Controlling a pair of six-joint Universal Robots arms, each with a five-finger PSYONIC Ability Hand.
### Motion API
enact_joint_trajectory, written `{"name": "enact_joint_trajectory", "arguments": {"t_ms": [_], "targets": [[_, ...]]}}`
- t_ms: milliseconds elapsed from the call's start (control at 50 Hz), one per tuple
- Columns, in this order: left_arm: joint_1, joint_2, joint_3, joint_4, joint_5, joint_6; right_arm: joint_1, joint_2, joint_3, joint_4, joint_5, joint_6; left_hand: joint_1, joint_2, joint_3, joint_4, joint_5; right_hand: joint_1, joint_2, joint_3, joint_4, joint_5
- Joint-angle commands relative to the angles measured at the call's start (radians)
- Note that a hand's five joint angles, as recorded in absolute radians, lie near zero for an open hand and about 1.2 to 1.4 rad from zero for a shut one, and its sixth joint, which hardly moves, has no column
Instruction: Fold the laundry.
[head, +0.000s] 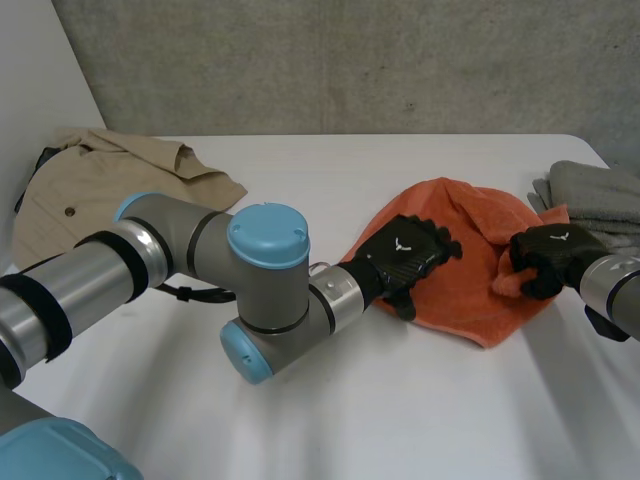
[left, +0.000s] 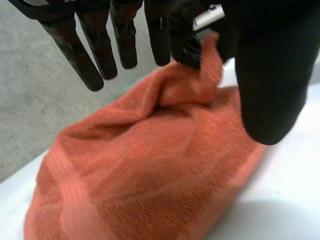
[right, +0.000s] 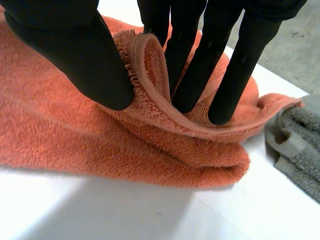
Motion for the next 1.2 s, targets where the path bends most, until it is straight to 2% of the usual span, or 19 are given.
{"name": "enact_joint_trajectory", "arguments": {"t_ms": [20, 120, 180, 200, 280, 580, 1060, 1160, 1200], "targets": [[-0.004, -0.007, 0.014, -0.072, -0.046, 0.076, 0.004, -0.091, -0.009, 0.056, -0.001, 0.047, 0.181, 0.197, 0.198, 0.196, 0.195, 0.278, 0.215, 0.206, 0.198, 0.234], [-0.008, -0.038, 0.033, -0.080, -0.123, 0.096, 0.027, -0.174, -0.014, 0.096, -0.001, 0.092, 0.360, 0.376, 0.378, 0.376, 0.374, 0.278, 0.215, 0.206, 0.198, 0.234], [-0.008, -0.050, 0.039, -0.079, -0.150, 0.110, 0.041, -0.185, -0.012, 0.104, -0.001, 0.112, 0.287, 0.304, 0.305, 0.303, 0.301, 0.278, 0.215, 0.206, 0.198, 0.234], [-0.008, -0.059, 0.043, -0.074, -0.170, 0.122, 0.048, -0.188, -0.012, 0.107, -0.001, 0.119, 0.179, 0.196, 0.197, 0.195, 0.193, 0.278, 0.215, 0.206, 0.198, 0.234], [-0.008, -0.081, 0.063, -0.065, -0.190, 0.134, 0.070, -0.192, -0.010, 0.116, 0.001, 0.121, 0.175, 0.192, 0.193, 0.191, 0.189, 0.278, 0.215, 0.206, 0.198, 0.234], [-0.012, -0.179, 0.195, -0.137, -0.173, 0.193, 0.085, -0.205, -0.001, 0.133, -0.001, 0.119, 0.216, 0.233, 0.234, 0.232, 0.230, 0.278, 0.215, 0.206, 0.198, 0.234], [-0.024, -0.276, 0.365, -0.131, -0.143, 0.248, 0.068, -0.206, 0.017, 0.127, -0.001, 0.119, 0.313, 0.330, 0.331, 0.329, 0.327, 0.278, 0.215, 0.206, 0.198, 0.234], [-0.028, -0.288, 0.390, -0.129, -0.146, 0.260, 0.064, -0.208, 0.019, 0.127, -0.001, 0.119, 0.495, 0.511, 0.512, 0.510, 0.509, 0.278, 0.215, 0.206, 0.198, 0.234], [-0.031, -0.287, 0.393, -0.125, -0.150, 0.268, 0.059, -0.211, 0.019, 0.127, -0.002, 0.121, 0.732, 0.748, 0.750, 0.748, 0.746, 0.278, 0.215, 0.206, 0.198, 0.234]]}}
